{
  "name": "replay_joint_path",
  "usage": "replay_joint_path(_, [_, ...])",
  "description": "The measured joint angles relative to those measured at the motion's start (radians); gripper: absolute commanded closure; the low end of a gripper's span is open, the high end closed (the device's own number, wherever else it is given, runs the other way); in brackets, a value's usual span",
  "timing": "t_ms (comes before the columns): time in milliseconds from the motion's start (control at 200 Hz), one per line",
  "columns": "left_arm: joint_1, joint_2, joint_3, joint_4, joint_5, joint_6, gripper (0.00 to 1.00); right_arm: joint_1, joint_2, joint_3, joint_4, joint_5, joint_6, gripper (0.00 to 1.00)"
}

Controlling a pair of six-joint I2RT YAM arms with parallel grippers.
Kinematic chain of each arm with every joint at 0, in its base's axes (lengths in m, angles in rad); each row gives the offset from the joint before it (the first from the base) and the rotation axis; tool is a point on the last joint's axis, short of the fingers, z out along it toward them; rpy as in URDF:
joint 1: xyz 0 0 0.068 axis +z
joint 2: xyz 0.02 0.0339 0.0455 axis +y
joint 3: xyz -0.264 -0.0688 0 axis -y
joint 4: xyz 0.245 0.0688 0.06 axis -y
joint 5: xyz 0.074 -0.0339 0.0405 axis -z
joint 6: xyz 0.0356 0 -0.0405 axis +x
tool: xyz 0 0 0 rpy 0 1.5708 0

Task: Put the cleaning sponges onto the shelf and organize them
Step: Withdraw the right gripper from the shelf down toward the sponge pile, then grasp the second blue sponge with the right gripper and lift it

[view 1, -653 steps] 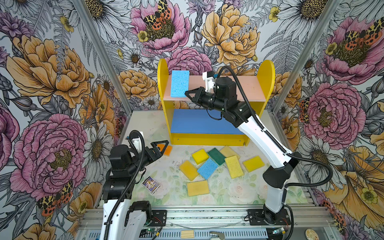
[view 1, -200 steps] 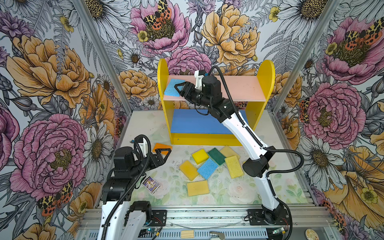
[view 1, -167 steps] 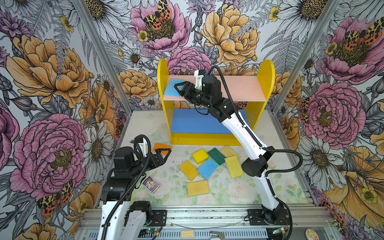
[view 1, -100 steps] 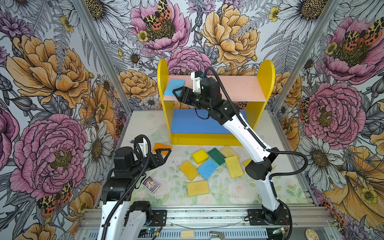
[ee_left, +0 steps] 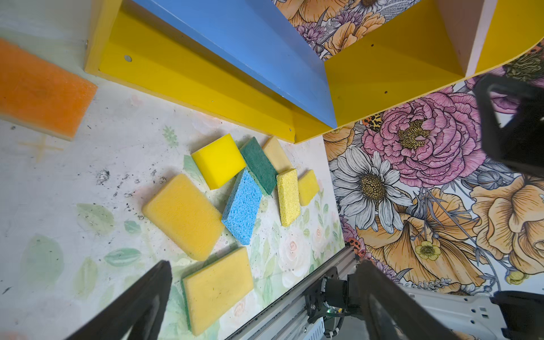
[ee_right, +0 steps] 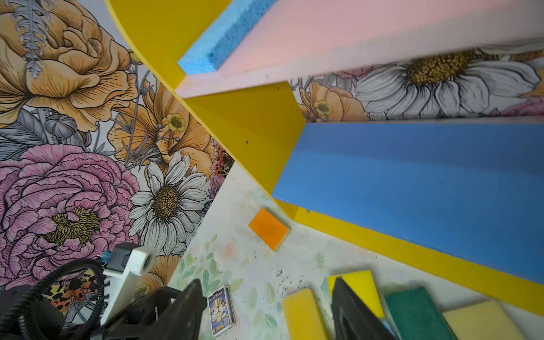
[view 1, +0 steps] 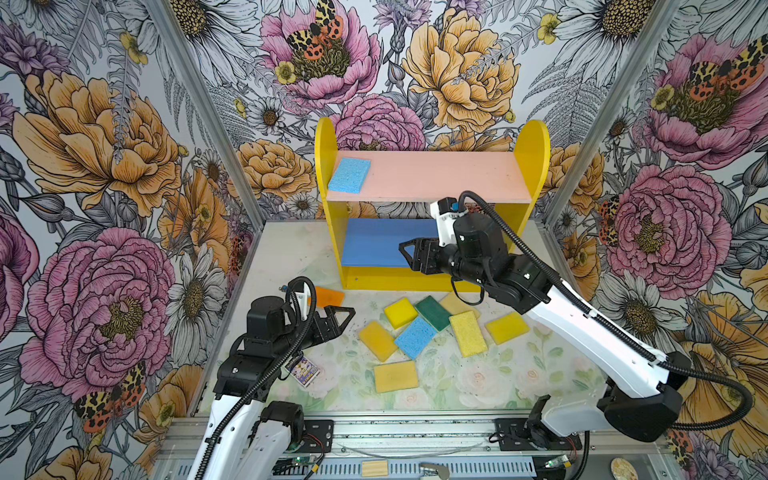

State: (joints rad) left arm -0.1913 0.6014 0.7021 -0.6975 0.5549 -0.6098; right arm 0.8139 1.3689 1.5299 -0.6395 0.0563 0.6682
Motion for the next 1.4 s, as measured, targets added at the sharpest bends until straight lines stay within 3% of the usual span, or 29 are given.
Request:
replay_joint_path(255, [-0.251, 0.085, -0.165, 0.196, -0.080, -0.150, 0.01, -0.072, -0.119, -0.505, 0.070, -0.050, 0.205, 0.30])
replay_joint_path(570, [-0.268, 0.091, -0.278, 0.357, -0.100, -0.275, 0.01, -0.101, -0.124, -0.820, 0.330, -0.173, 0.383, 0.30])
replay_joint_path(810, [-0.246, 0.133, -0.278, 0.392, -0.099, -0.282, 0.01, -0.085, 0.001, -0.929, 0.573, -0.253, 0.502, 0.30])
replay_joint_path(1195, [-0.196, 0.116, -0.278, 0.400, -0.094, -0.282, 0.01, 0.032, 0.056, -0.976, 0.690, -0.243, 0.622, 0.31])
replay_joint_path(1401, [-0.196, 0.085, -0.278, 0.399, -0.093, -0.282, 0.01, 0.047, 0.108, -1.005, 0.788, -0.230, 0.678, 0.37])
